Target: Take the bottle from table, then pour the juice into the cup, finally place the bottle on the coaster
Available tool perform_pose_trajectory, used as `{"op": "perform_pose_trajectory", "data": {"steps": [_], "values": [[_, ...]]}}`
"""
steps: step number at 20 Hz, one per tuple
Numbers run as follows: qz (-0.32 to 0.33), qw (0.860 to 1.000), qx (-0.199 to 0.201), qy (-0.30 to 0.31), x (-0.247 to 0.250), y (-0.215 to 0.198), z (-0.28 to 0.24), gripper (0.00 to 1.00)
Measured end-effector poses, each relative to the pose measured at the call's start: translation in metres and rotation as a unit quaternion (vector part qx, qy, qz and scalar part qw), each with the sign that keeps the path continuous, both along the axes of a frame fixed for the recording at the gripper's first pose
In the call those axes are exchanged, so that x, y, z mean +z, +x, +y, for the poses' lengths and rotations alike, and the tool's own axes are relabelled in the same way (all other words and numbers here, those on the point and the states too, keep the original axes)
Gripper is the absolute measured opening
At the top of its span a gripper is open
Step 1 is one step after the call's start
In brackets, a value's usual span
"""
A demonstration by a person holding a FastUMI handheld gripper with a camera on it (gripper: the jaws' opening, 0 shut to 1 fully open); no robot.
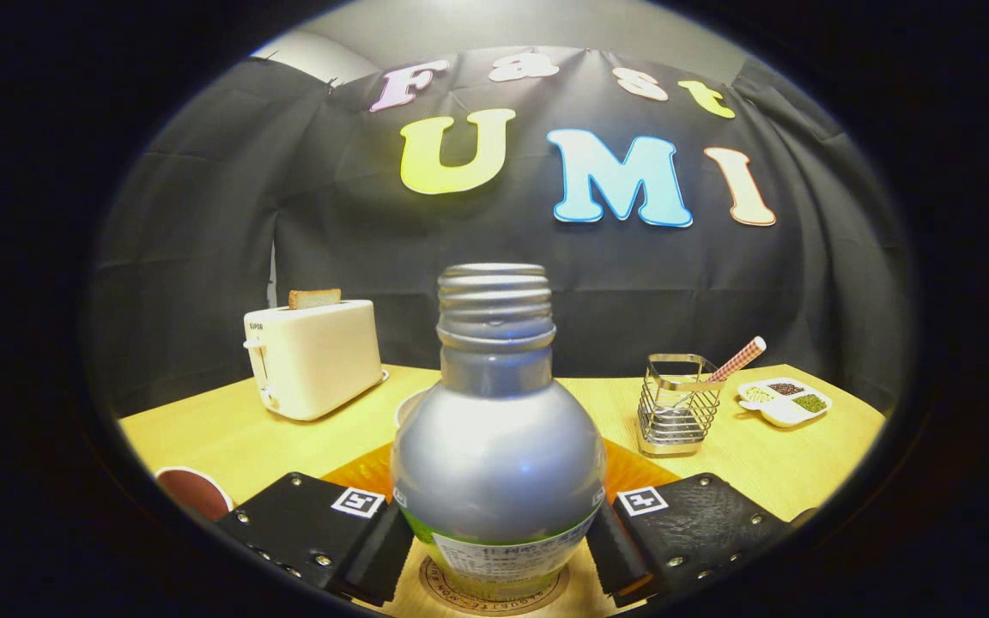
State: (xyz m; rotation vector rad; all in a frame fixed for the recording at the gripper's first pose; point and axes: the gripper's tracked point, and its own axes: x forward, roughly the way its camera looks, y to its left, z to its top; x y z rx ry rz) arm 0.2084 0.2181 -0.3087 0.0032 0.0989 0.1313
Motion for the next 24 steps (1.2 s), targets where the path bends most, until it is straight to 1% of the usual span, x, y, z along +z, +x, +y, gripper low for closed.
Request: {"op": "perform_pose_trajectory", "data": {"steps": [3, 6, 7, 8, 9, 12, 16, 18, 22, 24], "values": [[-0.002, 1.0, -0.003, 0.01, 0.002, -0.001, 0.0, 0.84], [0.003, 1.0, 0.006, -0.006, -0.002, -0.003, 0.004, 0.86], [0.001, 1.0, 0.007, -0.01, 0.0, -0.004, 0.003, 0.92], [-0.008, 1.0, 0.008, -0.005, 0.008, -0.006, 0.003, 0.95], [-0.019, 1.0, 0.007, 0.007, 0.019, -0.009, 0.003, 0.95], [-0.051, 0.998, 0.001, 0.026, 0.064, -0.023, -0.005, 0.94], [-0.066, 0.998, 0.0, 0.02, 0.13, -0.052, -0.022, 0.94], [-0.077, 0.997, -0.004, 0.026, 0.168, -0.065, -0.035, 0.94], [-0.083, 0.995, -0.037, 0.036, 0.24, -0.088, -0.088, 0.94], [-0.094, 0.994, -0.057, 0.025, 0.272, -0.107, -0.117, 0.94]]}}
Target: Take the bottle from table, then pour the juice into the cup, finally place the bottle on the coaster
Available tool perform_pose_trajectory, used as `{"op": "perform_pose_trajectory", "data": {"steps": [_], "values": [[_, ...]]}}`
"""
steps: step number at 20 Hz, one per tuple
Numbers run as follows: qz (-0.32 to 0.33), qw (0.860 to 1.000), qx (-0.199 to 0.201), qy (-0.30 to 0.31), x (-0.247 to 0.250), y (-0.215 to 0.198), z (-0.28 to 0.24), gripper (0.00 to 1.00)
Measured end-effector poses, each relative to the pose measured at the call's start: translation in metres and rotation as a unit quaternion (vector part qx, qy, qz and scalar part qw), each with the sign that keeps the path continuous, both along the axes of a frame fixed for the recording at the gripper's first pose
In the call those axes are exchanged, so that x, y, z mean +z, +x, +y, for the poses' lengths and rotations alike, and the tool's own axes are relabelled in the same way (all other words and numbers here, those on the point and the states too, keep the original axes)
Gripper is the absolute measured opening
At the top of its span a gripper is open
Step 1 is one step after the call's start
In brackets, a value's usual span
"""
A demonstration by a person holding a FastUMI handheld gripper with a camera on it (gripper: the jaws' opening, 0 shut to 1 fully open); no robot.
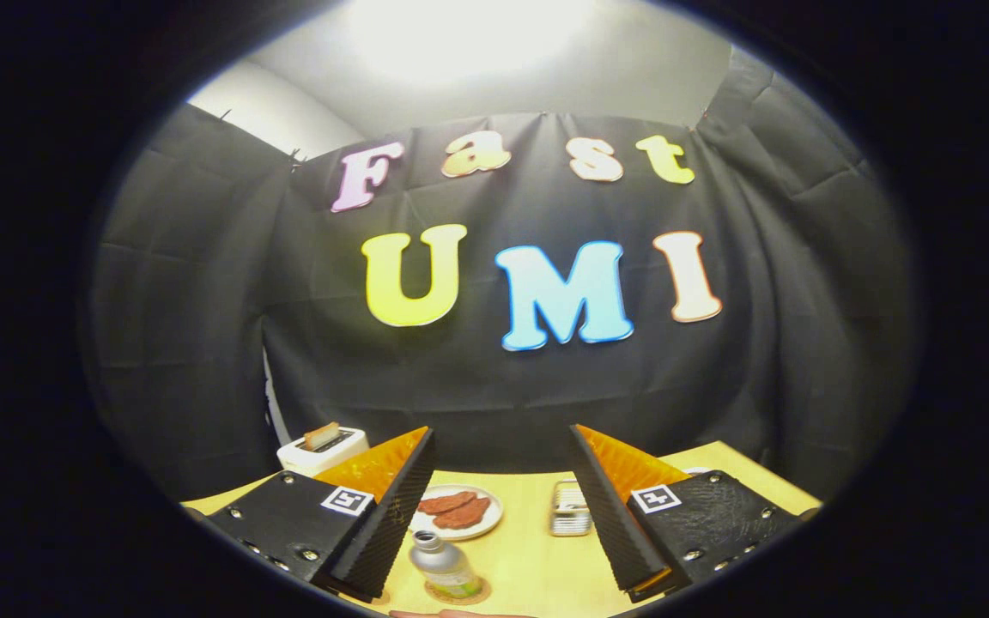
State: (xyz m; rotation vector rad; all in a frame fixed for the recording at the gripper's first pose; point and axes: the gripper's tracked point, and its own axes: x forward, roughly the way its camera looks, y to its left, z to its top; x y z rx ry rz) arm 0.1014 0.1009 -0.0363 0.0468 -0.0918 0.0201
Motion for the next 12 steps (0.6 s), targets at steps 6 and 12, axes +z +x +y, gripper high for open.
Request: {"op": "perform_pose_trajectory", "data": {"steps": [6, 12], "values": [[-0.004, 0.999, -0.035, -0.032, 0.056, -0.046, -0.062, 0.94], [-0.006, 0.999, -0.028, -0.034, 0.05, -0.072, -0.084, 0.94]]}}
